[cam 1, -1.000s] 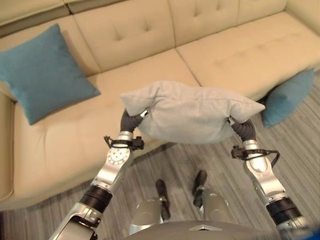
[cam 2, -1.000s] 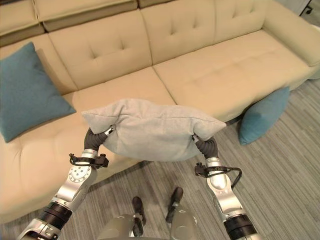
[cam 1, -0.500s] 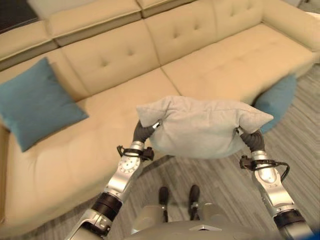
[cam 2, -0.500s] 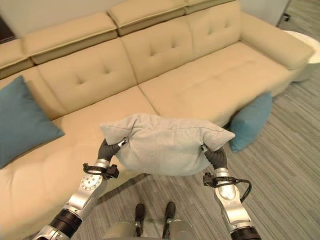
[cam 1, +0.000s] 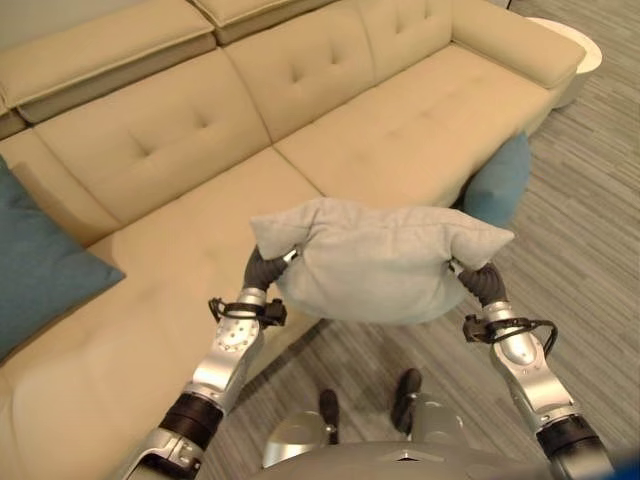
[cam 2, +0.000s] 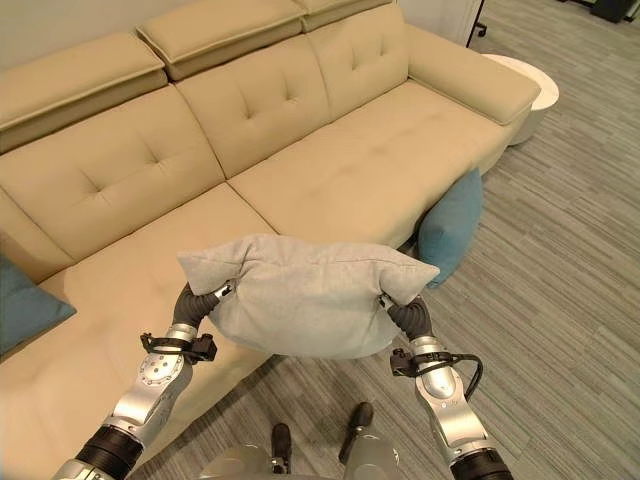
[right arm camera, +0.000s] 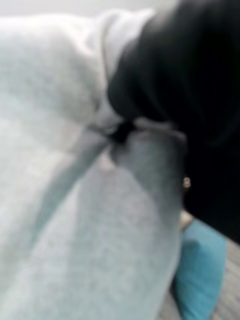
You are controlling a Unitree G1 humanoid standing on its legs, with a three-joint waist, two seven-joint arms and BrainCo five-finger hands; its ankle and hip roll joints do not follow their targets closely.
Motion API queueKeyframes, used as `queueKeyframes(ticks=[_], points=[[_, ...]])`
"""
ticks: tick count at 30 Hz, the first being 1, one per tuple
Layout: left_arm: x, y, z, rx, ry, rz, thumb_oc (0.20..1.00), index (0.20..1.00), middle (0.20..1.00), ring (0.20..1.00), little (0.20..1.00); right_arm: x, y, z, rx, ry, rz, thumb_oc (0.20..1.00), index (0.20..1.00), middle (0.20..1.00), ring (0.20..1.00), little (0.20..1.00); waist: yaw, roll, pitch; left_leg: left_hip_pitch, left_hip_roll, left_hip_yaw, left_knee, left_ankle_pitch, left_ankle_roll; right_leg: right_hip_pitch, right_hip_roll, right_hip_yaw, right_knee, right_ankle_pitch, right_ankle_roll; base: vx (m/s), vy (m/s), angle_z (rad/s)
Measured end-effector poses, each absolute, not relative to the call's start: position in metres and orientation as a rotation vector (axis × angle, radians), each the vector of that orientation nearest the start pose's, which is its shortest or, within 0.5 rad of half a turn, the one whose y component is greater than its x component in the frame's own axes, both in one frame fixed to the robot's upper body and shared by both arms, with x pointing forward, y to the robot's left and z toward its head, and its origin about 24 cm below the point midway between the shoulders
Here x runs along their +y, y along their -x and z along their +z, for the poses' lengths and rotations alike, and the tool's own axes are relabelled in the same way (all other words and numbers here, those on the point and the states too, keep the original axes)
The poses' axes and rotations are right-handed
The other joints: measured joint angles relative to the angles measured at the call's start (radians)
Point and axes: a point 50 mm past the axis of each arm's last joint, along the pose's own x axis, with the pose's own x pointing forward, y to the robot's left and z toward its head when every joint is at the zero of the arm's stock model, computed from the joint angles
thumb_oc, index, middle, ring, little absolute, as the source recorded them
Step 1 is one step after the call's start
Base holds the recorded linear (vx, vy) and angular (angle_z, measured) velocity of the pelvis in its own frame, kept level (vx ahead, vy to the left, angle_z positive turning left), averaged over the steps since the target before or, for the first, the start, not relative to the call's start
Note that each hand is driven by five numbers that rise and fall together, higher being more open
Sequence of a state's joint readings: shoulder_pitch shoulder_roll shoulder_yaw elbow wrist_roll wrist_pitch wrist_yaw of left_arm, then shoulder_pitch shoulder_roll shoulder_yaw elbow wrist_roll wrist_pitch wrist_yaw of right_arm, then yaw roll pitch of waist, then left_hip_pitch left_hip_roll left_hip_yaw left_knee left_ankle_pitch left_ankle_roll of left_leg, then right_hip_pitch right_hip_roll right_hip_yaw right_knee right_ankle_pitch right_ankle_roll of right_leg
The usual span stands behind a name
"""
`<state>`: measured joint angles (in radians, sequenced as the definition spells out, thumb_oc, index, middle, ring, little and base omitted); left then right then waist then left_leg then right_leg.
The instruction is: Pick up all the scattered cushions and arrange them neatly on the sofa.
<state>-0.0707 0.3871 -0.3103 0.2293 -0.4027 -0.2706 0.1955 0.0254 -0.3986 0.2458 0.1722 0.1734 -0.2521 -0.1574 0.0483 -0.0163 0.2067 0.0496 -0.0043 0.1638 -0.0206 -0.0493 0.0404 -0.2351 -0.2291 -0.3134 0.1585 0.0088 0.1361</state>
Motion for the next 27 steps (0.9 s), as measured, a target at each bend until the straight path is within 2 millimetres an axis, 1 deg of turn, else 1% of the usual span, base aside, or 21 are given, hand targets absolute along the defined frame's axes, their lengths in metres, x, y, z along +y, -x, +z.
queueKeyframes(ticks=[1, 2, 3, 4, 6, 8, 9, 10, 11, 13, 14, 15, 18, 19, 20, 21, 22, 24, 25, 26, 27], points=[[0.178, -0.257, 0.024, -0.009, 0.001, -0.016, 0.2, 0.2, 0.2, 0.2, 0.2, -0.186, -0.239, 0.018, -0.001, 0.216, 0.061, 0.2, 0.2, 0.2, 0.2, 0.2, -0.005, -0.005, -0.002, 0.003, 0.017, -0.02, 0.004, -0.01, -0.023, 0.011, 0.017, 0.004, -0.062, 0.029, -0.001, 0.3, -0.256, 0.84], [0.177, -0.257, 0.023, -0.003, 0.008, -0.014, 0.2, 0.2, 0.2, 0.2, 0.2, -0.186, -0.237, 0.016, 0.006, 0.213, 0.058, 0.2, 0.2, 0.2, 0.2, 0.2, -0.013, -0.019, -0.004, 0.019, 0.031, -0.067, 0.01, -0.008, -0.061, 0.057, 0.039, 0.018, -0.102, 0.077, -0.02, 0.2, -0.231, 1.2], [0.172, -0.255, 0.02, 0.008, 0.03, -0.016, 0.2, 0.2, 0.2, 0.2, 0.2, -0.191, -0.235, 0.015, 0.016, 0.217, 0.043, 0.2, 0.2, 0.2, 0.2, 0.2, -0.019, -0.008, -0.013, 0.019, 0.054, -0.108, 0.043, -0.021, -0.082, 0.091, 0.066, 0.022, -0.116, 0.097, -0.044, 0.14, -0.205, 1.23], [0.165, -0.254, 0.017, 0.014, 0.057, -0.019, 0.2, 0.2, 0.2, 0.2, 0.2, -0.195, -0.236, 0.017, 0.01, 0.222, 0.029, 0.2, 0.2, 0.2, 0.2, 0.2, -0.013, -0.008, -0.016, -0.013, 0.074, -0.131, 0.102, -0.02, -0.09, 0.106, 0.087, -0.002, -0.112, 0.081, -0.073, 0.11, -0.205, 1.01], [0.163, -0.253, 0.016, 0.017, 0.069, -0.02, 0.2, 0.2, 0.2, 0.2, 0.2, -0.2, -0.24, 0.027, -0.03, 0.219, 0.008, 0.2, 0.2, 0.2, 0.2, 0.2, 0.004, -0.02, -0.015, -0.15, 0.094, -0.123, 0.337, -0.013, -0.101, 0.12, 0.097, -0.048, -0.12, 0.055, -0.123, 0.09, -0.177, 0.56], [0.163, -0.252, 0.015, 0.023, 0.068, -0.02, 0.2, 0.2, 0.2, 0.2, 0.2, -0.198, -0.245, 0.031, -0.05, 0.203, 0.006, 0.2, 0.2, 0.2, 0.2, 0.2, 0.019, -0.022, -0.013, -0.223, 0.12, -0.144, 0.495, 0.019, -0.144, 0.151, 0.121, -0.06, -0.13, 0.046, -0.171, 0.1, -0.122, 0.15], [0.163, -0.253, 0.016, 0.02, 0.074, -0.022, 0.2, 0.2, 0.2, 0.2, 0.2, -0.197, -0.246, 0.033, -0.056, 0.187, 0.002, 0.2, 0.2, 0.2, 0.2, 0.2, 0.021, -0.035, -0.006, -0.254, 0.107, -0.143, 0.533, 0.005, -0.151, 0.182, 0.125, -0.074, -0.155, 0.037, -0.18, 0.14, -0.062, 0.27], [0.161, -0.255, 0.019, 0.007, 0.076, -0.034, 0.2, 0.2, 0.2, 0.2, 0.2, -0.198, -0.248, 0.036, -0.069, 0.174, -0.005, 0.2, 0.2, 0.2, 0.2, 0.2, 0.007, -0.043, -0.001, -0.278, 0.068, -0.112, 0.449, -0.004, -0.15, 0.207, 0.128, -0.086, -0.192, 0.026, -0.167, 0.23, -0.014, 0.23], [0.16, -0.256, 0.02, 0.005, 0.077, -0.035, 0.2, 0.2, 0.2, 0.2, 0.2, -0.198, -0.249, 0.037, -0.073, 0.178, -0.005, 0.2, 0.2, 0.2, 0.2, 0.2, 0.007, -0.045, 0.001, -0.296, 0.042, -0.081, 0.359, -0.003, -0.145, 0.22, 0.138, -0.094, -0.214, 0.023, -0.163, 0.34, 0.018, 0.23], [0.16, -0.258, 0.022, -0.001, 0.075, -0.038, 0.2, 0.2, 0.2, 0.2, 0.2, -0.198, -0.249, 0.035, -0.066, 0.169, -0.015, 0.2, 0.2, 0.2, 0.2, 0.2, -0.006, -0.047, 0.007, -0.324, 0.036, 0.015, 0.24, 0.017, -0.118, 0.253, 0.163, -0.112, -0.25, 0.008, -0.153, 0.27, 0.027, 0.23], [0.159, -0.26, 0.022, -0.003, 0.076, -0.038, 0.2, 0.2, 0.2, 0.2, 0.2, -0.198, -0.25, 0.033, -0.057, 0.165, -0.024, 0.2, 0.2, 0.2, 0.2, 0.2, -0.004, -0.047, 0.008, -0.336, 0.049, 0.072, 0.169, 0.043, -0.119, 0.257, 0.179, -0.117, -0.249, 0.0, -0.145, 0.17, 0.015, 0.05], [0.161, -0.26, 0.022, -0.001, 0.066, -0.035, 0.2, 0.2, 0.2, 0.2, 0.2, -0.196, -0.252, 0.031, -0.05, 0.165, -0.021, 0.2, 0.2, 0.2, 0.2, 0.2, 0.013, -0.041, 0.014, -0.367, 0.076, 0.102, 0.114, 0.092, -0.12, 0.282, 0.217, -0.116, -0.249, -0.019, -0.158, 0.37, 0.089, -0.14], [0.163, -0.26, 0.021, 0.01, 0.055, -0.035, 0.2, 0.2, 0.2, 0.2, 0.2, -0.195, -0.252, 0.029, -0.045, 0.158, -0.03, 0.2, 0.2, 0.2, 0.2, 0.2, 0.021, -0.04, 0.014, -0.347, 0.069, 0.101, 0.146, 0.115, -0.108, 0.353, 0.231, -0.112, -0.246, -0.065, -0.151, 0.35, 0.141, -0.2], [0.163, -0.259, 0.021, 0.012, 0.054, -0.034, 0.2, 0.2, 0.2, 0.2, 0.2, -0.194, -0.252, 0.029, -0.046, 0.153, -0.032, 0.2, 0.2, 0.2, 0.2, 0.2, 0.021, -0.028, 0.005, -0.288, 0.054, 0.09, 0.132, 0.1, -0.085, 0.375, 0.226, -0.107, -0.195, -0.109, -0.134, 0.22, 0.153, -0.12], [0.163, -0.26, 0.021, 0.012, 0.053, -0.035, 0.2, 0.2, 0.2, 0.2, 0.2, -0.193, -0.252, 0.029, -0.046, 0.151, -0.032, 0.2, 0.2, 0.2, 0.2, 0.2, 0.011, -0.017, -0.007, -0.246, 0.049, 0.08, 0.096, 0.135, -0.023, 0.38, 0.219, -0.106, -0.14, -0.15, -0.119, 0.2, 0.182, 0.0], [0.164, -0.261, 0.022, 0.007, 0.049, -0.035, 0.2, 0.2, 0.2, 0.2, 0.2, -0.191, -0.252, 0.029, -0.047, 0.139, -0.034, 0.2, 0.2, 0.2, 0.2, 0.2, 0.008, -0.035, -0.014, -0.213, 0.022, 0.081, 0.072, 0.134, 0.025, 0.37, 0.182, -0.106, -0.066, -0.188, -0.092, 0.2, 0.182, 0.05], [0.165, -0.262, 0.024, -0.001, 0.049, -0.031, 0.2, 0.2, 0.2, 0.2, 0.2, -0.189, -0.253, 0.032, -0.06, 0.137, -0.03, 0.2, 0.2, 0.2, 0.2, 0.2, 0.011, -0.034, -0.02, -0.184, 0.005, 0.085, 0.047, 0.136, 0.048, 0.325, 0.139, -0.106, 0.056, -0.208, -0.068, 0.19, 0.17, -0.01], [0.164, -0.265, 0.029, -0.019, 0.041, -0.041, 0.2, 0.2, 0.2, 0.2, 0.2, -0.189, -0.255, 0.036, -0.076, 0.137, -0.03, 0.2, 0.2, 0.2, 0.2, 0.2, 0.014, -0.034, -0.02, -0.143, -0.017, 0.083, 0.028, 0.121, 0.078, 0.24, 0.072, -0.092, 0.289, -0.231, -0.029, 0.16, 0.121, 0.11], [0.166, -0.267, 0.032, -0.029, 0.03, -0.041, 0.2, 0.2, 0.2, 0.2, 0.2, -0.188, -0.255, 0.038, -0.085, 0.134, -0.026, 0.2, 0.2, 0.2, 0.2, 0.2, 0.009, -0.037, -0.021, -0.124, -0.038, 0.057, 0.027, 0.112, 0.086, 0.198, 0.046, -0.052, 0.404, -0.243, -0.01, 0.15, 0.063, 0.47], [0.167, -0.271, 0.037, -0.045, 0.023, -0.044, 0.2, 0.2, 0.2, 0.2, 0.2, -0.187, -0.255, 0.039, -0.091, 0.132, -0.024, 0.2, 0.2, 0.2, 0.2, 0.2, 0.002, -0.036, -0.019, -0.107, -0.05, 0.033, 0.027, 0.106, 0.091, 0.162, 0.04, -0.002, 0.462, -0.247, -0.004, 0.14, 0.034, 0.61], [0.167, -0.273, 0.04, -0.058, 0.021, -0.045, 0.2, 0.2, 0.2, 0.2, 0.2, -0.187, -0.256, 0.04, -0.093, 0.132, -0.024, 0.2, 0.2, 0.2, 0.2, 0.2, 0.005, -0.033, -0.018, -0.084, -0.055, 0.009, 0.016, 0.102, 0.09, 0.136, 0.045, 0.028, 0.463, -0.254, -0.009, 0.13, -0.001, 0.56]])
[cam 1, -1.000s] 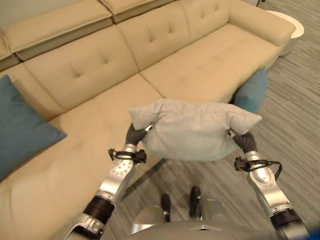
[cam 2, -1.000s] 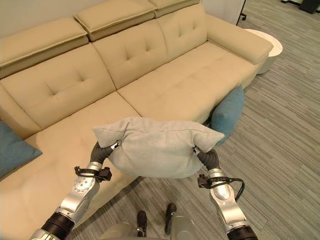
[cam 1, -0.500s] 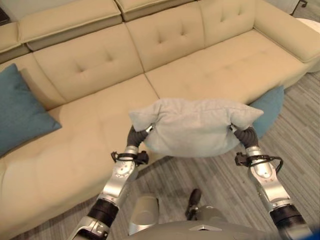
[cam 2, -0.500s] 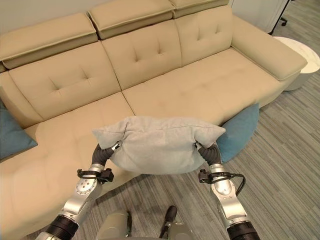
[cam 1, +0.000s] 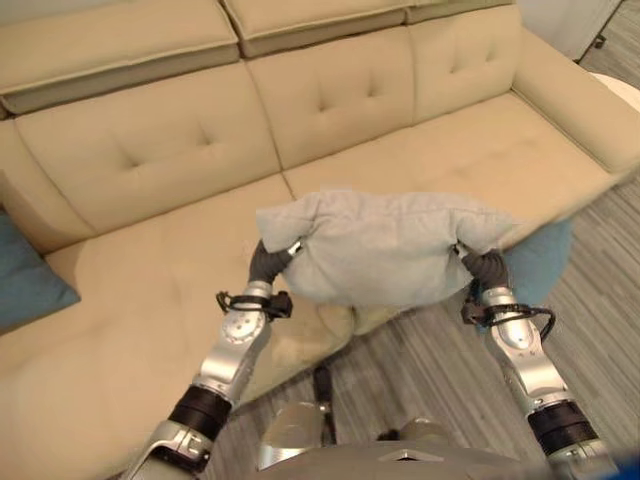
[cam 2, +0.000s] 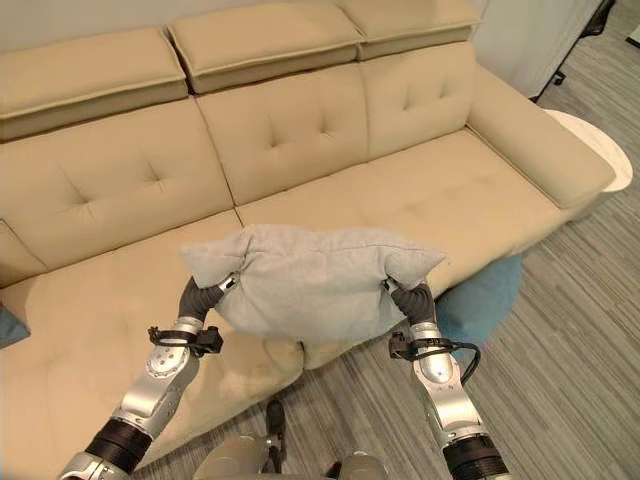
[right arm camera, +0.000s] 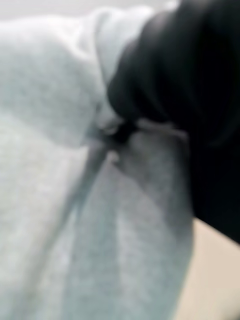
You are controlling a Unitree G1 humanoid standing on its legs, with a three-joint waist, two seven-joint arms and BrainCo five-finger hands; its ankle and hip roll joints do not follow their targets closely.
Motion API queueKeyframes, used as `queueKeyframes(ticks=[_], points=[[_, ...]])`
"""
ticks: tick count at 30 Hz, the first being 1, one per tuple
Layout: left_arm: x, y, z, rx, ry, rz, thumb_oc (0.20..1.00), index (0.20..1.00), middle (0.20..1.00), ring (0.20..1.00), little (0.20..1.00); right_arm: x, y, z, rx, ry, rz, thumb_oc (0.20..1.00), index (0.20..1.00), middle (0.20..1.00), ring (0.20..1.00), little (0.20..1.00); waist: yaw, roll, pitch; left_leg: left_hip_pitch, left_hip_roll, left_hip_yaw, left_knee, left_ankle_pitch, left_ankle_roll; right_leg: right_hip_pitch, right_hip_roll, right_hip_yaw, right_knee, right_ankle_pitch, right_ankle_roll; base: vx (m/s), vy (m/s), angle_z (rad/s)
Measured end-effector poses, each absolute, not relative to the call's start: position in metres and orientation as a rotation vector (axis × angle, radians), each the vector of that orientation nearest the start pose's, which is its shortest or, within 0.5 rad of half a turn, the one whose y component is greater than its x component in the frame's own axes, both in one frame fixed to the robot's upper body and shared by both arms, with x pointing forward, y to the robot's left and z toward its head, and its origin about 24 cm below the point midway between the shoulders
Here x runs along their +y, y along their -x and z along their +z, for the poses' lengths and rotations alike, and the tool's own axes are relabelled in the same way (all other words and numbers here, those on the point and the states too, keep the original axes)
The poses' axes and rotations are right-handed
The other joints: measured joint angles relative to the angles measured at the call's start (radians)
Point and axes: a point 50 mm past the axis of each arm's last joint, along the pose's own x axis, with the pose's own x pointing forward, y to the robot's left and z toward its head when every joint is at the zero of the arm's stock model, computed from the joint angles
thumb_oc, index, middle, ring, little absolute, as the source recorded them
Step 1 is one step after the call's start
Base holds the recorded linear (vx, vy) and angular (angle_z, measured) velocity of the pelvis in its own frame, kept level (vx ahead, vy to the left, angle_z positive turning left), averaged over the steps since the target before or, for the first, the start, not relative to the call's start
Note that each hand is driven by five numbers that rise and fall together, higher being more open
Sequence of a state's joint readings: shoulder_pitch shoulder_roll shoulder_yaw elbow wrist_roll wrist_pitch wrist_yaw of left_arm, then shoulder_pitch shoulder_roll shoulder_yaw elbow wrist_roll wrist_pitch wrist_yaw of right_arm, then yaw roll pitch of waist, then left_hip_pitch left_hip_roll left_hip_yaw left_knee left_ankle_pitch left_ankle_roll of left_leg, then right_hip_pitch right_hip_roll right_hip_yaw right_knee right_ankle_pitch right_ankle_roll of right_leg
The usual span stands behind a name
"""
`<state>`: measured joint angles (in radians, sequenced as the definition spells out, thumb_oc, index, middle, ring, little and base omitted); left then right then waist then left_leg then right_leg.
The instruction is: Pick up all the scattered cushions and arrange them neatly on the sofa.
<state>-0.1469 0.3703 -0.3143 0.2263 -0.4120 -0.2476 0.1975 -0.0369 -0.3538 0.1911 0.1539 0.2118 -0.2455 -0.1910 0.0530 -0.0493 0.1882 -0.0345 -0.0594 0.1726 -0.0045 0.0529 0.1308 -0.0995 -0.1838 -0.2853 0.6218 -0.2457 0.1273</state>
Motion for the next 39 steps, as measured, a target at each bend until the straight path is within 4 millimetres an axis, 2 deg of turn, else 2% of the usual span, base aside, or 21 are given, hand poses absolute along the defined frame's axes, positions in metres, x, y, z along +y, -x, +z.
queueKeyframes(ticks=[2, 4, 5, 7, 8, 9, 11, 12, 14, 15, 16, 17, 18, 20, 23, 24, 25, 27, 31, 34, 39], points=[[0.167, -0.278, 0.046, -0.079, 0.015, -0.047, 0.2, 0.2, 0.2, 0.2, 0.2, -0.187, -0.256, 0.041, -0.097, 0.132, -0.023, 0.2, 0.2, 0.2, 0.2, 0.2, 0.009, 0.011, 0.005, 0.036, 0.001, -0.034, -0.025, -0.003, -0.005, -0.06, 0.033, 0.061, -0.088, -0.006, -0.003, 0.18, -0.067, 0.53], [0.163, -0.281, 0.049, -0.093, 0.027, -0.05, 0.2, 0.2, 0.2, 0.2, 0.2, -0.189, -0.256, 0.043, -0.106, 0.139, -0.025, 0.2, 0.2, 0.2, 0.2, 0.2, 0.008, 0.035, 0.011, 0.032, 0.01, -0.137, -0.023, -0.036, -0.029, -0.134, 0.134, 0.233, -0.232, 0.006, -0.032, 0.13, -0.079, 0.92], [0.162, -0.282, 0.048, -0.087, 0.032, -0.05, 0.2, 0.2, 0.2, 0.2, 0.2, -0.19, -0.256, 0.043, -0.104, 0.141, -0.028, 0.2, 0.2, 0.2, 0.2, 0.2, -0.014, 0.042, 0.015, 0.032, 0.008, -0.185, -0.019, -0.035, -0.034, -0.141, 0.159, 0.302, -0.335, 0.041, -0.029, 0.07, -0.06, 1.38], [0.164, -0.276, 0.04, -0.058, 0.027, -0.044, 0.2, 0.2, 0.2, 0.2, 0.2, -0.19, -0.256, 0.041, -0.094, 0.143, -0.032, 0.2, 0.2, 0.2, 0.2, 0.2, -0.009, 0.017, 0.019, 0.077, -0.021, -0.211, -0.018, -0.043, -0.049, -0.147, 0.133, 0.273, -0.403, 0.152, -0.036, 0.08, -0.082, 1.12], [0.168, -0.27, 0.035, -0.037, 0.016, -0.039, 0.2, 0.2, 0.2, 0.2, 0.2, -0.187, -0.254, 0.037, -0.082, 0.144, -0.021, 0.2, 0.2, 0.2, 0.2, 0.2, -0.006, -0.014, 0.0, 0.095, -0.048, -0.219, -0.014, -0.06, -0.066, -0.135, 0.097, 0.235, -0.428, 0.276, -0.052, 0.09, -0.113, 0.7], [0.173, -0.265, 0.031, -0.024, 0.011, -0.026, 0.2, 0.2, 0.2, 0.2, 0.2, -0.186, -0.255, 0.036, -0.079, 0.15, -0.009, 0.2, 0.2, 0.2, 0.2, 0.2, 0.014, -0.027, -0.014, 0.105, -0.059, -0.223, -0.012, -0.08, -0.066, -0.124, 0.08, 0.196, -0.441, 0.308, -0.103, 0.09, -0.161, 0.53], [0.17, -0.262, 0.028, -0.015, 0.031, -0.021, 0.2, 0.2, 0.2, 0.2, 0.2, -0.187, -0.257, 0.035, -0.071, 0.161, -0.009, 0.2, 0.2, 0.2, 0.2, 0.2, 0.041, 0.0, -0.025, 0.09, -0.02, -0.237, -0.008, -0.091, -0.089, -0.052, 0.115, 0.158, -0.569, 0.347, -0.11, 0.04, -0.158, 0.67], [0.169, -0.263, 0.03, -0.024, 0.037, -0.021, 0.2, 0.2, 0.2, 0.2, 0.2, -0.189, -0.256, 0.032, -0.059, 0.161, -0.015, 0.2, 0.2, 0.2, 0.2, 0.2, 0.047, -0.007, -0.027, 0.086, 0.001, -0.295, -0.002, -0.092, -0.115, 0.019, 0.133, 0.081, -0.687, 0.387, -0.121, -0.04, -0.17, 1.11], [0.162, -0.264, 0.03, -0.027, 0.058, -0.035, 0.2, 0.2, 0.2, 0.2, 0.2, -0.194, -0.257, 0.035, -0.067, 0.161, -0.032, 0.2, 0.2, 0.2, 0.2, 0.2, 0.05, -0.012, -0.026, 0.048, 0.017, -0.315, 0.028, -0.092, -0.14, 0.041, 0.144, 0.024, -0.714, 0.386, -0.121, -0.08, -0.123, 1.14], [0.158, -0.267, 0.034, -0.04, 0.06, -0.047, 0.2, 0.2, 0.2, 0.2, 0.2, -0.199, -0.256, 0.035, -0.068, 0.166, -0.048, 0.2, 0.2, 0.2, 0.2, 0.2, 0.017, -0.014, -0.025, 0.003, 0.008, -0.314, 0.073, -0.092, -0.16, 0.041, 0.131, -0.027, -0.713, 0.377, -0.121, -0.04, -0.021, 1.19], [0.153, -0.267, 0.035, -0.044, 0.069, -0.059, 0.2, 0.2, 0.2, 0.2, 0.2, -0.202, -0.256, 0.037, -0.072, 0.166, -0.058, 0.2, 0.2, 0.2, 0.2, 0.2, 0.004, -0.013, -0.025, -0.012, 0.011, -0.272, 0.082, -0.092, -0.16, 0.038, 0.131, -0.043, -0.713, 0.371, -0.127, -0.01, -0.023, 1.17], [0.15, -0.267, 0.034, -0.04, 0.071, -0.073, 0.2, 0.2, 0.2, 0.2, 0.2, -0.206, -0.257, 0.039, -0.08, 0.171, -0.068, 0.2, 0.2, 0.2, 0.2, 0.2, -0.011, -0.012, -0.024, -0.024, 0.034, -0.159, 0.074, -0.097, -0.156, 0.037, 0.136, -0.064, -0.714, 0.358, -0.129, 0.04, -0.021, 0.38], [0.151, -0.267, 0.034, -0.04, 0.065, -0.075, 0.2, 0.2, 0.2, 0.2, 0.2, -0.205, -0.256, 0.038, -0.075, 0.172, -0.065, 0.2, 0.2, 0.2, 0.2, 0.2, -0.016, -0.018, -0.019, -0.019, 0.041, -0.13, 0.064, -0.099, -0.133, 0.036, 0.14, -0.056, -0.714, 0.359, -0.126, 0.06, 0.001, 0.08], [0.151, -0.269, 0.037, -0.049, 0.054, -0.081, 0.2, 0.2, 0.2, 0.2, 0.2, -0.205, -0.258, 0.038, -0.077, 0.165, -0.075, 0.2, 0.2, 0.2, 0.2, 0.2, -0.039, -0.026, -0.013, -0.003, 0.041, -0.125, 0.014, -0.087, -0.127, 0.033, 0.14, -0.058, -0.714, 0.358, -0.126, 0.1, 0.071, -0.06], [0.15, -0.292, 0.06, -0.123, 0.015, -0.084, 0.2, 0.2, 0.2, 0.2, 0.2, -0.195, -0.292, 0.059, -0.142, 0.166, -0.084, 0.2, 0.2, 0.2, 0.2, 0.2, -0.046, -0.03, -0.009, -0.019, 0.037, -0.084, 0.001, -0.066, -0.104, -0.016, 0.14, -0.025, -0.712, 0.385, -0.128, -0.04, 0.132, -0.36], [0.149, -0.318, 0.088, -0.204, -0.009, -0.054, 0.2, 0.2, 0.2, 0.2, 0.2, -0.187, -0.319, 0.092, -0.242, 0.178, -0.086, 0.2, 0.2, 0.2, 0.2, 0.2, -0.047, -0.018, 0.002, -0.068, 0.033, -0.058, 0.012, -0.06, -0.096, -0.079, 0.132, 0.001, -0.691, 0.398, -0.121, -0.19, 0.127, -0.61], [0.147, -0.337, 0.113, -0.27, -0.021, -0.023, 0.2, 0.2, 0.2, 0.2, 0.2, -0.184, -0.334, 0.121, -0.327, 0.179, -0.099, 0.2, 0.2, 0.2, 0.2, 0.2, -0.048, -0.007, 0.025, -0.104, 0.024, -0.045, 0.024, -0.054, -0.089, -0.121, 0.122, 0.012, -0.679, 0.412, -0.123, -0.17, 0.122, -0.49], [0.149, -0.353, 0.138, -0.327, -0.031, 0.03, 0.2, 0.2, 0.2, 0.2, 0.2, -0.179, -0.348, 0.149, -0.399, 0.205, -0.094, 0.2, 0.2, 0.2, 0.2, 0.2, -0.047, 0.001, 0.05, -0.128, 0.017, -0.023, 0.026, -0.052, -0.085, -0.15, 0.116, 0.027, -0.68, 0.424, -0.122, -0.08, 0.068, -0.25], [0.149, -0.364, 0.169, -0.416, -0.033, 0.077, 0.2, 0.2, 0.2, 0.2, 0.2, -0.178, -0.361, 0.181, -0.473, 0.23, -0.11, 0.2, 0.2, 0.2, 0.2, 0.2, -0.041, 0.005, 0.068, -0.179, 0.016, -0.02, 0.033, -0.052, -0.085, -0.2, 0.114, 0.032, -0.678, 0.426, -0.124, -0.03, 0.045, -0.03], [0.149, -0.371, 0.194, -0.478, -0.031, 0.108, 0.2, 0.2, 0.2, 0.2, 0.2, -0.17, -0.373, 0.215, -0.546, 0.252, -0.119, 0.2, 0.2, 0.2, 0.2, 0.2, -0.029, 0.01, 0.092, -0.23, 0.017, -0.015, 0.05, -0.051, -0.087, -0.245, 0.118, 0.04, -0.681, 0.442, -0.145, 0.0, 0.019, -0.06], [0.15, -0.375, 0.202, -0.493, -0.032, 0.147, 0.2, 0.2, 0.2, 0.2, 0.2, -0.167, -0.378, 0.221, -0.549, 0.271, -0.128, 0.2, 0.2, 0.2, 0.2, 0.2, -0.004, 0.02, 0.127, -0.232, 0.02, -0.017, 0.053, -0.054, -0.091, -0.245, 0.122, 0.049, -0.683, 0.442, -0.147, 0.01, 0.024, -0.03]])
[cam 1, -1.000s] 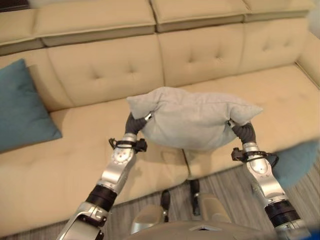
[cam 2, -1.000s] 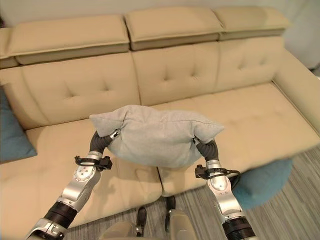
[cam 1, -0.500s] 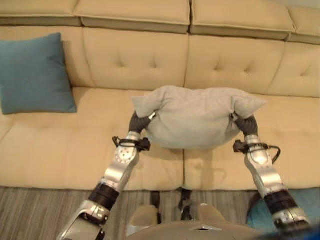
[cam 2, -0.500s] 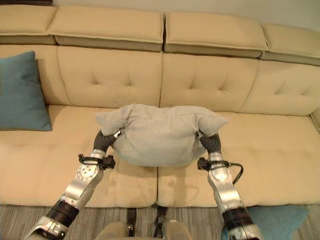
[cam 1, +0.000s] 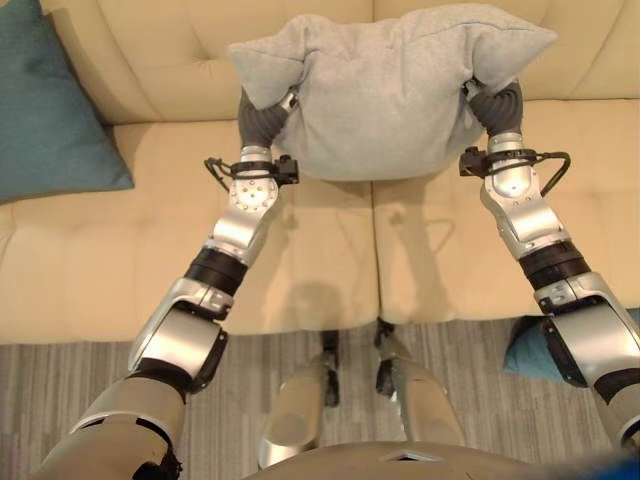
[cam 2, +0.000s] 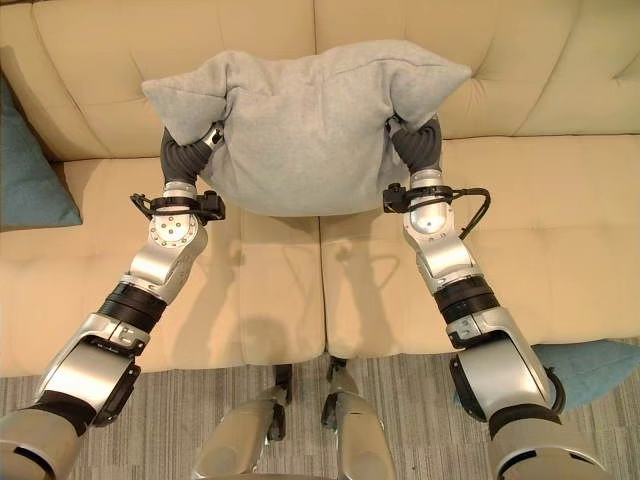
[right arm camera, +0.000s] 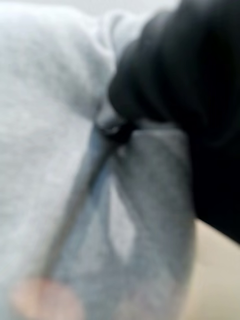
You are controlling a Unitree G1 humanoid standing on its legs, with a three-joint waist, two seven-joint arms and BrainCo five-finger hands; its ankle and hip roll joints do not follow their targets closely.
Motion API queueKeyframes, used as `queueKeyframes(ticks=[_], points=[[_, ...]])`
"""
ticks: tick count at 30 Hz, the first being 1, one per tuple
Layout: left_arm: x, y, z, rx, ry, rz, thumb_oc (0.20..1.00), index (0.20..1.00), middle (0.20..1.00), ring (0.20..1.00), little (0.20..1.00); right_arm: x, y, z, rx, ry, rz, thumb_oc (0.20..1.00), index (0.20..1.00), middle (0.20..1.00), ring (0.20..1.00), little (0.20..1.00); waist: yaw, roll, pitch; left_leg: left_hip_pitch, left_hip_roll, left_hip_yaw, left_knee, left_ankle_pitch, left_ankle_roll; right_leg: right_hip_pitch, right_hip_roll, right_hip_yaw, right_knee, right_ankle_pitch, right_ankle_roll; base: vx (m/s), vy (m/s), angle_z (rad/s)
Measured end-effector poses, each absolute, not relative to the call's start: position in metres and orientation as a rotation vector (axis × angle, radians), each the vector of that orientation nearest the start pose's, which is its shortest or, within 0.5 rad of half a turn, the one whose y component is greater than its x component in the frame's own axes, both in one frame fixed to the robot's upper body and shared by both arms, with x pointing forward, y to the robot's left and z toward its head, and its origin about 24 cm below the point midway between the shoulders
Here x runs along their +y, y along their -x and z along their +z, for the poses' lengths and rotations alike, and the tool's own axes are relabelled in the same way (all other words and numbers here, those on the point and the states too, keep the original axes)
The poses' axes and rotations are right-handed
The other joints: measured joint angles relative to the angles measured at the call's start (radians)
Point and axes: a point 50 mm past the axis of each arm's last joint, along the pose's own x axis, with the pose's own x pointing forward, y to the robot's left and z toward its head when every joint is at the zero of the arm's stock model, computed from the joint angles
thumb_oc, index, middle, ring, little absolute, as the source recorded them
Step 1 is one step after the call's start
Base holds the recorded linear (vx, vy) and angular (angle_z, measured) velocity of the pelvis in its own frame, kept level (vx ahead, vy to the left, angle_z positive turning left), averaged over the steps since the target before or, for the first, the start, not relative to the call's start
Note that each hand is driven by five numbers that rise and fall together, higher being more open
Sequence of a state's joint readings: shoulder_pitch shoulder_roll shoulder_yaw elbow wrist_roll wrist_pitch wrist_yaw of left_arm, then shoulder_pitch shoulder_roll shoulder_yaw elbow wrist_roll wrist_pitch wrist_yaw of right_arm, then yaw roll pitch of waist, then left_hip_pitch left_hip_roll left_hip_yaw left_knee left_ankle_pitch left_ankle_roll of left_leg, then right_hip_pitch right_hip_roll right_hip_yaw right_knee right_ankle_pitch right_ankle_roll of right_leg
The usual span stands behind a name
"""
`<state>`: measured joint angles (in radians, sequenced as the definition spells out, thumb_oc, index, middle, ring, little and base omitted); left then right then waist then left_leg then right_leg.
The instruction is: Pick up all the scattered cushions and arrange them neatly on the sofa.
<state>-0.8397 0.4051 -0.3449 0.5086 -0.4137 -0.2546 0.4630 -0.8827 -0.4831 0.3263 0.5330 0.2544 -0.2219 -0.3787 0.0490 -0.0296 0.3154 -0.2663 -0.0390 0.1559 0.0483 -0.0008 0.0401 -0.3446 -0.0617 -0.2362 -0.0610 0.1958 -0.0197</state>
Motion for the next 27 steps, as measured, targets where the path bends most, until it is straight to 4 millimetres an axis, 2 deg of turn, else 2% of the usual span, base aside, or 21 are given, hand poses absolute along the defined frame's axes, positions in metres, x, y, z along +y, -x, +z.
queueKeyframes(ticks=[5, 7, 10, 15, 17, 18, 19, 20, 22, 23, 24, 27], points=[[0.15, -0.376, 0.209, -0.511, -0.036, 0.149, 0.2, 0.2, 0.2, 0.2, 0.2, -0.165, -0.381, 0.225, -0.548, 0.25, -0.131, 0.2, 0.2, 0.2, 0.2, 0.2, 0.007, 0.003, 0.015, -0.045, -0.004, -0.009, 0.012, 0.0, 0.0, -0.032, -0.007, -0.011, 0.0, 0.002, -0.004, 0.0, 0.034, 0.11], [0.144, -0.381, 0.205, -0.482, -0.044, 0.145, 0.2, 0.2, 0.2, 0.2, 0.2, -0.173, -0.387, 0.215, -0.489, 0.255, -0.162, 0.2, 0.2, 0.2, 0.2, 0.2, 0.025, 0.016, 0.025, -0.085, -0.007, -0.031, 0.026, 0.0, 0.0, -0.057, -0.013, -0.028, 0.0, 0.003, -0.004, 0.01, 0.035, 0.27], [0.142, -0.381, 0.204, -0.48, -0.038, 0.139, 0.2, 0.2, 0.2, 0.2, 0.2, -0.171, -0.388, 0.214, -0.483, 0.26, -0.156, 0.2, 0.2, 0.2, 0.2, 0.2, 0.029, 0.017, 0.027, -0.131, -0.008, -0.041, 0.037, 0.005, 0.0, -0.093, -0.014, -0.034, 0.0, 0.007, -0.01, 0.0, 0.009, 0.1], [0.139, -0.384, 0.214, -0.515, -0.04, 0.135, 0.2, 0.2, 0.2, 0.2, 0.2, -0.171, -0.392, 0.224, -0.5, 0.269, -0.172, 0.2, 0.2, 0.2, 0.2, 0.2, 0.021, 0.016, 0.028, -0.15, -0.008, -0.043, 0.044, 0.005, 0.0, -0.11, -0.014, -0.034, 0.0, 0.008, -0.011, 0.0, 0.001, 0.01], [0.136, -0.39, 0.232, -0.548, -0.053, 0.138, 0.2, 0.2, 0.2, 0.2, 0.2, -0.174, -0.397, 0.242, -0.524, 0.297, -0.198, 0.2, 0.2, 0.2, 0.2, 0.2, 0.016, 0.015, 0.028, -0.194, -0.01, -0.041, 0.059, 0.005, 0.0, -0.149, -0.016, -0.03, 0.004, 0.016, -0.012, 0.0, 0.0, 0.0], [0.135, -0.391, 0.241, -0.568, -0.054, 0.141, 0.275, 0.275, 0.275, 0.275, 0.275, -0.173, -0.399, 0.251, -0.54, 0.296, -0.205, 0.2, 0.2, 0.2, 0.2, 0.2, 0.017, 0.014, 0.028, -0.211, -0.01, -0.038, 0.064, 0.005, 0.0, -0.164, -0.016, -0.027, 0.004, 0.022, -0.012, 0.0, -0.008, -0.06], [0.135, -0.392, 0.247, -0.582, -0.054, 0.148, 0.479, 0.479, 0.479, 0.479, 0.479, -0.172, -0.399, 0.257, -0.553, 0.296, -0.207, 0.2, 0.2, 0.2, 0.2, 0.2, 0.015, 0.013, 0.029, -0.22, -0.01, -0.032, 0.067, 0.006, 0.0, -0.173, -0.017, -0.026, 0.003, 0.027, -0.013, 0.0, 0.003, -0.08], [0.136, -0.392, 0.249, -0.586, -0.052, 0.159, 1.0, 1.0, 1.0, 1.0, 1.0, -0.171, -0.4, 0.26, -0.556, 0.308, -0.208, 0.42, 0.42, 0.42, 0.42, 0.42, 0.009, 0.013, 0.029, -0.224, -0.009, -0.029, 0.072, 0.006, 0.0, -0.176, -0.016, -0.024, 0.003, 0.027, -0.013, -0.01, 0.01, -0.05], [0.138, -0.397, 0.255, -0.581, -0.065, 0.183, 1.0, 1.0, 1.0, 1.0, 1.0, -0.173, -0.404, 0.266, -0.554, 0.367, -0.229, 1.0, 1.0, 1.0, 1.0, 1.0, 0.0, 0.013, 0.029, -0.231, -0.009, -0.03, 0.08, 0.006, 0.0, -0.179, -0.017, -0.023, 0.003, 0.028, -0.012, 0.0, 0.0, 0.0], [0.139, -0.4, 0.265, -0.589, -0.071, 0.196, 1.0, 1.0, 1.0, 1.0, 1.0, -0.173, -0.406, 0.275, -0.565, 0.41, -0.246, 1.0, 1.0, 1.0, 1.0, 1.0, -0.002, 0.01, 0.027, -0.243, -0.009, -0.028, 0.082, 0.006, 0.0, -0.192, -0.017, -0.02, 0.003, 0.032, -0.011, -0.02, 0.028, -0.08], [0.141, -0.402, 0.282, -0.617, -0.083, 0.223, 1.0, 1.0, 1.0, 1.0, 1.0, -0.173, -0.409, 0.292, -0.582, 0.473, -0.287, 1.0, 1.0, 1.0, 1.0, 1.0, -0.004, 0.008, 0.027, -0.271, -0.009, -0.019, 0.092, 0.006, 0.0, -0.219, -0.017, -0.006, 0.004, 0.042, -0.01, -0.01, 0.019, -0.14], [0.141, -0.402, 0.294, -0.635, -0.065, 0.248, 1.0, 1.0, 1.0, 1.0, 1.0, -0.166, -0.408, 0.306, -0.613, 0.533, -0.305, 1.0, 1.0, 1.0, 1.0, 1.0, -0.004, 0.006, 0.028, -0.285, -0.01, -0.001, 0.097, 0.006, 0.0, -0.239, -0.017, 0.014, 0.005, 0.054, -0.013, 0.01, 0.014, -0.16]])
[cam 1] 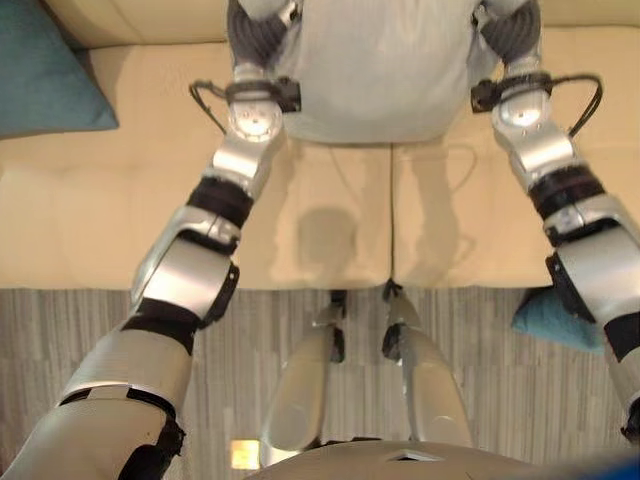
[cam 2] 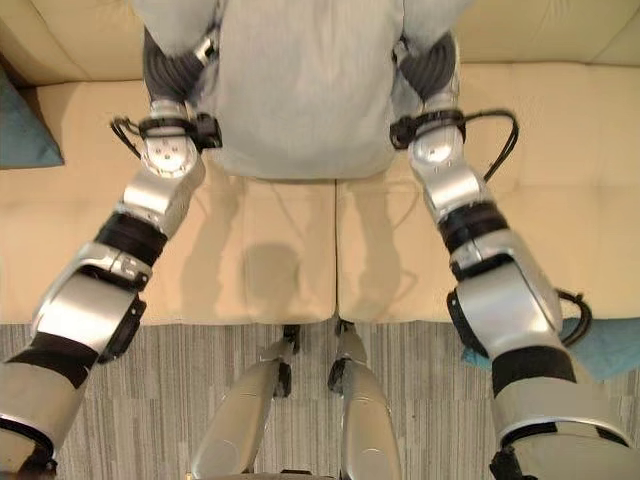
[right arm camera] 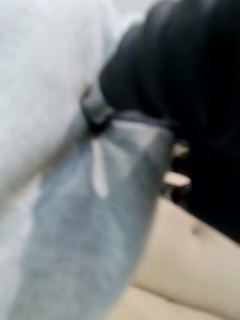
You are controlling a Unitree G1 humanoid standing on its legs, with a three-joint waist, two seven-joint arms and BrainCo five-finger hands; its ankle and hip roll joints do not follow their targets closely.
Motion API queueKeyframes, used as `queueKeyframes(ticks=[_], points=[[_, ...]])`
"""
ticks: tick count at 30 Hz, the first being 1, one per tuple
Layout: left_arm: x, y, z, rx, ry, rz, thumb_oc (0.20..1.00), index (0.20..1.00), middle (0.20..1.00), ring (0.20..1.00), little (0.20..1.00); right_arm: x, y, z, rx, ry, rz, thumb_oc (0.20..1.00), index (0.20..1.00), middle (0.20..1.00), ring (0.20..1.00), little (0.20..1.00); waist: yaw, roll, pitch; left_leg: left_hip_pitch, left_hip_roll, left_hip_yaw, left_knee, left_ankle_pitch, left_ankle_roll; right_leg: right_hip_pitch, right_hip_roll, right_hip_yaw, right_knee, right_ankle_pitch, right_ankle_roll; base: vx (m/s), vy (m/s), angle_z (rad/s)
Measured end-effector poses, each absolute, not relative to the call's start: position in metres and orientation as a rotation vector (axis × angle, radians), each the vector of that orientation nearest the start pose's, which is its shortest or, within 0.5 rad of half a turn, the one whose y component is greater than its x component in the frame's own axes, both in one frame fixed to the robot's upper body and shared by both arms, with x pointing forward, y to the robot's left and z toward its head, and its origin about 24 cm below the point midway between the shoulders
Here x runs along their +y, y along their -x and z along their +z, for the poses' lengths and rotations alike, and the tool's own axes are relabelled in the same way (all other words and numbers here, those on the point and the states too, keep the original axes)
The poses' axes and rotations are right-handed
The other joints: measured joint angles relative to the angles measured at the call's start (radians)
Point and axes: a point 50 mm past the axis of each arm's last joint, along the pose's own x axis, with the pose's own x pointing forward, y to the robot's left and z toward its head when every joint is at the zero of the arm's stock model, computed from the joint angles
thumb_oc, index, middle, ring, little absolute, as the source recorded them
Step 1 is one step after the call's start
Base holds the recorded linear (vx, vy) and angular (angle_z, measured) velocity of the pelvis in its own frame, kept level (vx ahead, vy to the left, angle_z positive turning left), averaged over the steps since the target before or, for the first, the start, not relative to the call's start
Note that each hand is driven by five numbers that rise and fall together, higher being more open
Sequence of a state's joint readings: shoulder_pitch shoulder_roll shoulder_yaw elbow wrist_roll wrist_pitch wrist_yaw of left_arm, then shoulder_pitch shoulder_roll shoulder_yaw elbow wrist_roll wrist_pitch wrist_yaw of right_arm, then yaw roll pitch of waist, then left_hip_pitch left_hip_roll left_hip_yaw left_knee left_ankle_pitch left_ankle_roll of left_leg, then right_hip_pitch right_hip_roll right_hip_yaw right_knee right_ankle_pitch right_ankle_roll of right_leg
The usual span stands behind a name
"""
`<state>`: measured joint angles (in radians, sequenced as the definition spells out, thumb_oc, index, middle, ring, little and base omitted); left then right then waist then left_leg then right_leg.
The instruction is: Pick up all the scattered cushions and arrange them neatly on the sofa.
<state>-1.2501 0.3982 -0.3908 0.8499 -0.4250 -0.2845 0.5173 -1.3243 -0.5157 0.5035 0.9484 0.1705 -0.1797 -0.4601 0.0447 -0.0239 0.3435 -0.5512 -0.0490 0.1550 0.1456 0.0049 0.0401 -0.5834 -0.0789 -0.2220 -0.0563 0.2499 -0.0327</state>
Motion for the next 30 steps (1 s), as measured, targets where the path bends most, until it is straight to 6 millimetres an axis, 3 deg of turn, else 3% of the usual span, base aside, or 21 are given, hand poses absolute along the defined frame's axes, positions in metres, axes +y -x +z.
queueKeyframes(ticks=[2, 3, 8, 12, 16, 18, 20, 22, 23, 26, 28, 29, 30], points=[[0.144, -0.403, 0.297, -0.627, -0.037, 0.263, 1.0, 1.0, 1.0, 1.0, 1.0, -0.165, -0.411, 0.304, -0.604, 0.609, -0.33, 1.0, 1.0, 1.0, 1.0, 1.0, -0.01, 0.0, 0.0, 0.001, 0.0, 0.001, 0.005, 0.0, 0.0, 0.0, 0.0, 0.008, 0.002, 0.001, 0.001, 0.03, 0.026, -0.09], [0.15, -0.406, 0.303, -0.614, -0.01, 0.291, 1.0, 1.0, 1.0, 1.0, 1.0, -0.167, -0.412, 0.313, -0.602, 0.683, -0.374, 1.0, 1.0, 1.0, 1.0, 1.0, -0.018, 0.0, 0.0, 0.001, 0.0, 0.005, 0.005, 0.0, 0.0, -0.002, 0.0, 0.015, 0.002, 0.003, 0.0, 0.03, 0.028, -0.08], [0.159, -0.405, 0.309, -0.616, 0.036, 0.318, 1.0, 1.0, 1.0, 1.0, 1.0, -0.165, -0.413, 0.322, -0.599, 0.7, -0.456, 1.0, 1.0, 1.0, 1.0, 1.0, -0.028, -0.002, -0.001, 0.01, 0.0, 0.018, 0.002, 0.0, 0.0, -0.001, 0.002, 0.028, 0.003, 0.01, -0.003, 0.03, 0.019, -0.09], [0.187, -0.397, 0.331, -0.681, 0.02, 0.379, 1.0, 1.0, 1.0, 1.0, 1.0, -0.166, -0.408, 0.338, -0.641, 0.709, -0.476, 1.0, 1.0, 1.0, 1.0, 1.0, -0.035, -0.002, -0.001, 0.021, 0.001, 0.035, -0.006, 0.004, 0.004, 0.0, 0.004, 0.045, 0.001, 0.018, -0.005, 0.05, 0.0, -0.1], [0.211, -0.376, 0.355, -0.807, -0.024, 0.374, 1.0, 1.0, 1.0, 1.0, 1.0, -0.191, -0.394, 0.363, -0.716, 0.742, -0.5, 1.0, 1.0, 1.0, 1.0, 1.0, -0.028, -0.002, 0.0, 0.101, 0.0, 0.036, -0.064, 0.026, -0.006, 0.053, 0.008, 0.045, -0.004, 0.018, -0.005, 0.06, -0.012, -0.03], [0.218, -0.364, 0.351, -0.864, -0.058, 0.33, 1.0, 1.0, 1.0, 1.0, 1.0, -0.205, -0.387, 0.364, -0.734, 0.829, -0.474, 1.0, 1.0, 1.0, 1.0, 1.0, -0.025, 0.002, -0.002, 0.152, 0.0, 0.033, -0.086, 0.026, -0.007, 0.1, 0.012, 0.044, -0.014, 0.012, -0.004, 0.04, -0.024, -0.02], [0.216, -0.361, 0.336, -0.856, -0.027, 0.288, 1.0, 1.0, 1.0, 1.0, 1.0, -0.215, -0.382, 0.357, -0.734, 0.8, -0.457, 1.0, 1.0, 1.0, 1.0, 1.0, -0.027, 0.003, -0.007, 0.202, 0.0, 0.029, -0.104, 0.026, -0.008, 0.146, 0.013, 0.042, -0.025, 0.005, 0.005, 0.05, -0.024, 0.02], [0.211, -0.355, 0.307, -0.836, -0.013, 0.223, 1.0, 1.0, 1.0, 1.0, 1.0, -0.214, -0.379, 0.333, -0.733, 0.821, -0.371, 1.0, 1.0, 1.0, 1.0, 1.0, -0.028, 0.003, -0.018, 0.234, -0.001, 0.028, -0.117, 0.027, -0.009, 0.176, 0.014, 0.042, -0.03, -0.001, 0.006, 0.1, -0.034, -0.01], [0.214, -0.339, 0.277, -0.811, 0.021, 0.178, 1.0, 1.0, 1.0, 1.0, 1.0, -0.214, -0.366, 0.304, -0.742, 0.749, -0.28, 1.0, 1.0, 1.0, 1.0, 1.0, -0.029, 0.005, -0.03, 0.267, -0.001, 0.027, -0.141, 0.028, -0.011, 0.199, 0.017, 0.042, -0.032, -0.012, 0.013, 0.07, -0.018, -0.01], [0.228, -0.328, 0.208, -0.625, -0.021, 0.191, 1.0, 1.0, 1.0, 1.0, 1.0, -0.236, -0.359, 0.23, -0.542, 0.76, -0.219, 1.0, 1.0, 1.0, 1.0, 1.0, -0.027, 0.009, -0.037, 0.323, 0.002, 0.021, -0.163, 0.029, -0.014, 0.246, 0.021, 0.037, -0.032, -0.027, 0.012, 0.1, -0.036, 0.04], [0.236, -0.3, 0.178, -0.572, -0.009, 0.157, 1.0, 1.0, 1.0, 1.0, 1.0, -0.242, -0.329, 0.194, -0.497, 0.708, -0.14, 1.0, 1.0, 1.0, 1.0, 1.0, -0.027, 0.012, -0.039, 0.347, 0.004, 0.014, -0.176, 0.03, -0.015, 0.266, 0.024, 0.028, -0.033, -0.036, 0.013, 0.09, -0.03, 0.07], [0.245, -0.284, 0.14, -0.434, -0.04, 0.145, 1.0, 1.0, 1.0, 1.0, 1.0, -0.255, -0.311, 0.149, -0.349, 0.711, -0.098, 1.0, 1.0, 1.0, 1.0, 1.0, -0.027, 0.017, -0.042, 0.394, 0.007, 0.007, -0.184, 0.027, -0.019, 0.313, 0.027, 0.021, -0.033, -0.05, 0.013, 0.1, -0.051, 0.12], [0.247, -0.277, 0.124, -0.374, -0.048, 0.142, 1.0, 1.0, 1.0, 1.0, 1.0, -0.261, -0.303, 0.13, -0.275, 0.708, -0.087, 1.0, 1.0, 1.0, 1.0, 1.0, -0.028, 0.021, -0.052, 0.406, 0.01, 0.002, -0.189, 0.025, -0.022, 0.325, 0.029, 0.016, -0.033, -0.058, 0.018, 0.08, -0.055, 0.12]])
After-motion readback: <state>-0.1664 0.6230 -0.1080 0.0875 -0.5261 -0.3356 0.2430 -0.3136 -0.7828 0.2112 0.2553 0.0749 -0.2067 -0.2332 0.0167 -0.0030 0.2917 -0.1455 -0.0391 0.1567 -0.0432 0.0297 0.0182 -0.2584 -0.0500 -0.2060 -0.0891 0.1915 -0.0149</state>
